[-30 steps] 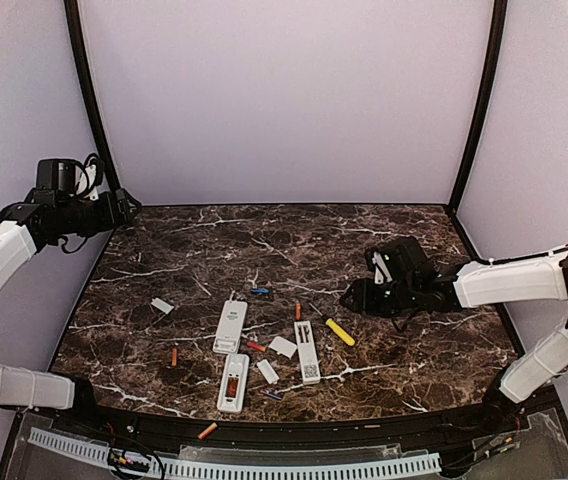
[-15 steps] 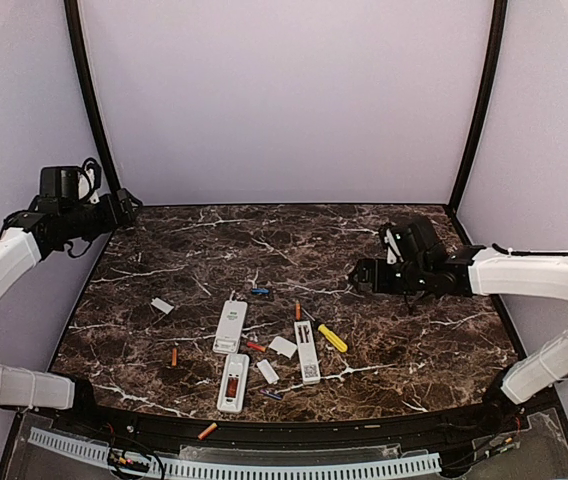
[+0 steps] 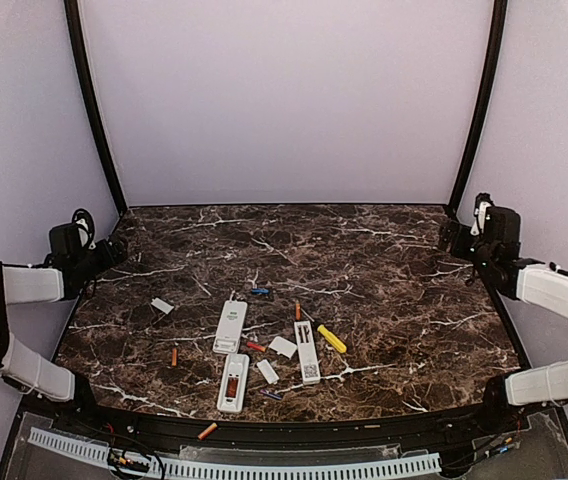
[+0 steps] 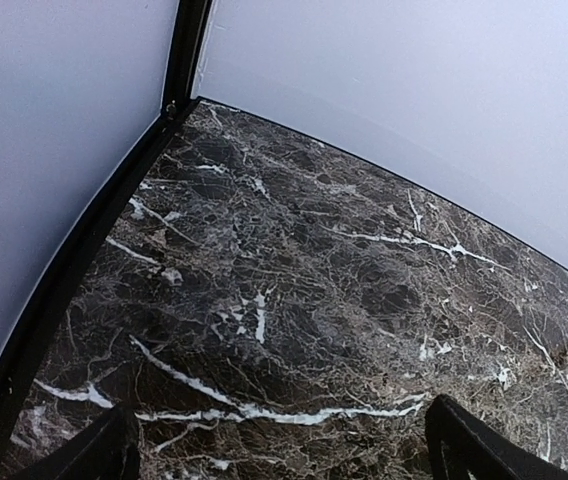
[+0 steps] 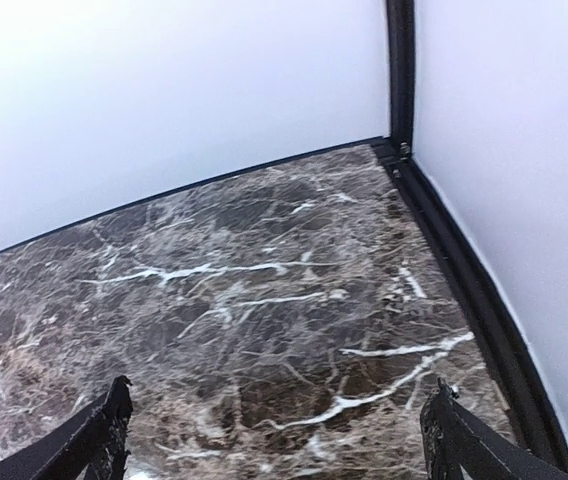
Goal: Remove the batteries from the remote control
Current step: Reset both arms
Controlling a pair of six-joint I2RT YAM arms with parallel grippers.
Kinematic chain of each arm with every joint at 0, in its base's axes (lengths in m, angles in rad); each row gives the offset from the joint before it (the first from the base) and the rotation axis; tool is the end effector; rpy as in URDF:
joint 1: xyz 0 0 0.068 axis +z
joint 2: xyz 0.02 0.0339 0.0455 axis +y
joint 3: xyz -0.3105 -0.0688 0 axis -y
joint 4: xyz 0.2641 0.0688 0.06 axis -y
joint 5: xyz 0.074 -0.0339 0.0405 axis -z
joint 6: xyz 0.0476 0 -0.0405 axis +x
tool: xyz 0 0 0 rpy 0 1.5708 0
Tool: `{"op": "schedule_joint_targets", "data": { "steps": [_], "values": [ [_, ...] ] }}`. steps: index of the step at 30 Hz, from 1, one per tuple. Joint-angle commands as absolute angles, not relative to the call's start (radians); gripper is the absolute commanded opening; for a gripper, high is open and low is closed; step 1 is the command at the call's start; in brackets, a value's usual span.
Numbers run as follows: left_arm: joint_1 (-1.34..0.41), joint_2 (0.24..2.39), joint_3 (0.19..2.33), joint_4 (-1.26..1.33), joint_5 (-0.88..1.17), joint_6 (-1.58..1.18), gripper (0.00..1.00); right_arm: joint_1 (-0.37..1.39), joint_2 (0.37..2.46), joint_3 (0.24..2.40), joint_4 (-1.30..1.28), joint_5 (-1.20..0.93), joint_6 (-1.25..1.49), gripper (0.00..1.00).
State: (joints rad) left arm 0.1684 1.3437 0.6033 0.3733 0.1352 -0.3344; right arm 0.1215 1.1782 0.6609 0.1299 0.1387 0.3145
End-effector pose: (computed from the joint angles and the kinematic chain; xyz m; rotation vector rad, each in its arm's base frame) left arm 0.2955 0.0437 0.2387 -0.3952 1.9013 -0.2413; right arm 0.2714 0.0265 0.2762 0.2792 1.9373 0.1516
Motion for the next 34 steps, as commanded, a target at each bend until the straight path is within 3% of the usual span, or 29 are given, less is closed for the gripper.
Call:
{"op": "schedule_joint_targets", "data": {
  "steps": [1, 12, 20, 23, 25, 34],
  "values": [
    [0.171, 1.338, 0.467, 0.777, 0.122, -0.223, 0.99, 0.066, 1.121, 0.512, 0.405, 0.189, 0.217, 0.99],
    [0.144, 1.455, 0.374, 1.060, 0.108, -0.148, 0.99, 0.064, 1.249, 0.285, 0.996, 0.211, 0.041, 0.99],
    [-0.015, 1.559, 0.381, 1.148, -0.076, -0.016, 0.99, 0.059, 1.556, 0.311, 1.303, 0.098, -0.034, 0.99],
    [-0.030, 1.575, 0.365, 1.199, -0.120, -0.014, 0.99, 0.066, 1.533, 0.326, 1.232, 0.092, -0.031, 0.99],
    [-0.031, 1.567, 0.378, 1.155, -0.184, -0.040, 0.99, 0.064, 1.568, 0.311, 1.323, 0.099, -0.040, 0.99],
    [-0.031, 1.578, 0.378, 1.181, -0.190, -0.037, 0.99, 0.063, 1.558, 0.344, 1.242, 0.109, -0.031, 0.99]
  ]
}}
